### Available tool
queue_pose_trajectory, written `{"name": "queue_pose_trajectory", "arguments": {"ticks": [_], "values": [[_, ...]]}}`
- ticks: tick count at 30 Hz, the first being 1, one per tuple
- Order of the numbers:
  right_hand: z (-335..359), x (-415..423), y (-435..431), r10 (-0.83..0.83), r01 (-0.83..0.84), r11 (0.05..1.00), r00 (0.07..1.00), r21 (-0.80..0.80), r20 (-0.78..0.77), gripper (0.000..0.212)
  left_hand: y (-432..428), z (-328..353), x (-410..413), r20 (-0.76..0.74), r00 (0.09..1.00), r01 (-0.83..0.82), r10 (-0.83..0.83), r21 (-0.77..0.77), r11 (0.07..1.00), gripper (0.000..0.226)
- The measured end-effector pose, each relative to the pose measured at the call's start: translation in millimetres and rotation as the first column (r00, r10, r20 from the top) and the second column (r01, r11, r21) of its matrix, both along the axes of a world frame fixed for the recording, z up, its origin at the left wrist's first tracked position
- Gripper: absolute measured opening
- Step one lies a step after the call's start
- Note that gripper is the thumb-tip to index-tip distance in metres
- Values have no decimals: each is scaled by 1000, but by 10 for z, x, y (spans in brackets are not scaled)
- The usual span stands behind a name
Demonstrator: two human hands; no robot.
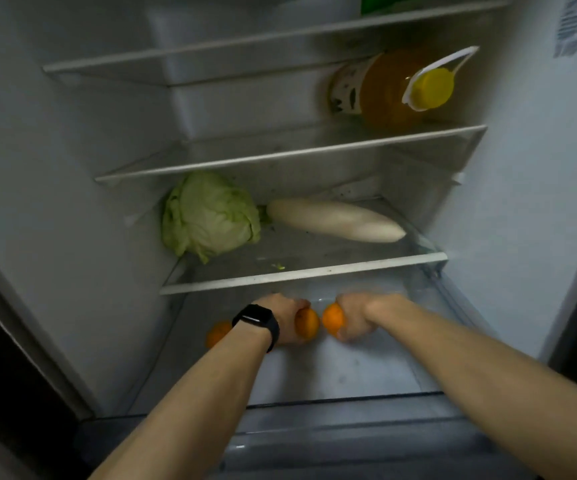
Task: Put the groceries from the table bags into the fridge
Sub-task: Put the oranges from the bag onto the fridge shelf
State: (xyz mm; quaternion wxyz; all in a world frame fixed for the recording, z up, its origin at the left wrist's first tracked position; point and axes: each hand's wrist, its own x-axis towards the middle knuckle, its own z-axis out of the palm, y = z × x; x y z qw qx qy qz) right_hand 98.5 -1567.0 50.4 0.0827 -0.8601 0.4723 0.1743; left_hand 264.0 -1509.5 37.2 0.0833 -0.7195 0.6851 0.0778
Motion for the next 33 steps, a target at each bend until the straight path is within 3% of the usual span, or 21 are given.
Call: {"name": "queue_pose_trajectory", "arguments": {"ticks": [2, 5, 8, 13, 17, 20, 22, 26, 33], "values": [[-93, 18, -31, -10, 10, 1000, 1000, 1, 4, 45, -4, -27, -28, -12, 999, -53, 53, 10, 999, 66], [-147, 40, -21, -5, 5, 1000, 1000, -29, -14, 67, 13, -31, -47, -27, 996, -88, 88, -2, 996, 69], [-64, 27, -11, -16, 16, 1000, 1000, 6, -15, 75, 9, -25, -27, -33, 995, -92, 93, 18, 996, 76], [347, -40, -28, 21, -21, 1000, 1000, -3, 13, 70, 73, 167, -28, -76, 994, -85, 82, -33, 996, 74], [724, -140, 241, 9, -33, 991, 982, 128, 187, 55, 367, 409, -30, -26, 997, -74, 73, -49, 996, 59], [939, -246, 631, 97, -81, 995, 944, -64, 315, 39, 851, 628, 38, -84, 993, -95, 82, -165, 982, 57], [1004, -324, 976, 175, -92, 974, 886, -207, 429, 34, 1326, 741, 126, -156, 983, -140, 92, -333, 932, 53], [944, -326, 1828, 325, -116, 935, 658, -335, 679, 30, 2400, 758, 303, -170, 978, -195, 121, -538, 820, 44], [306, 163, 3422, 536, -179, 844, 336, -506, 774, 26, 4124, 623, 239, -147, 985, -170, 93, -698, 695, 36]]}}
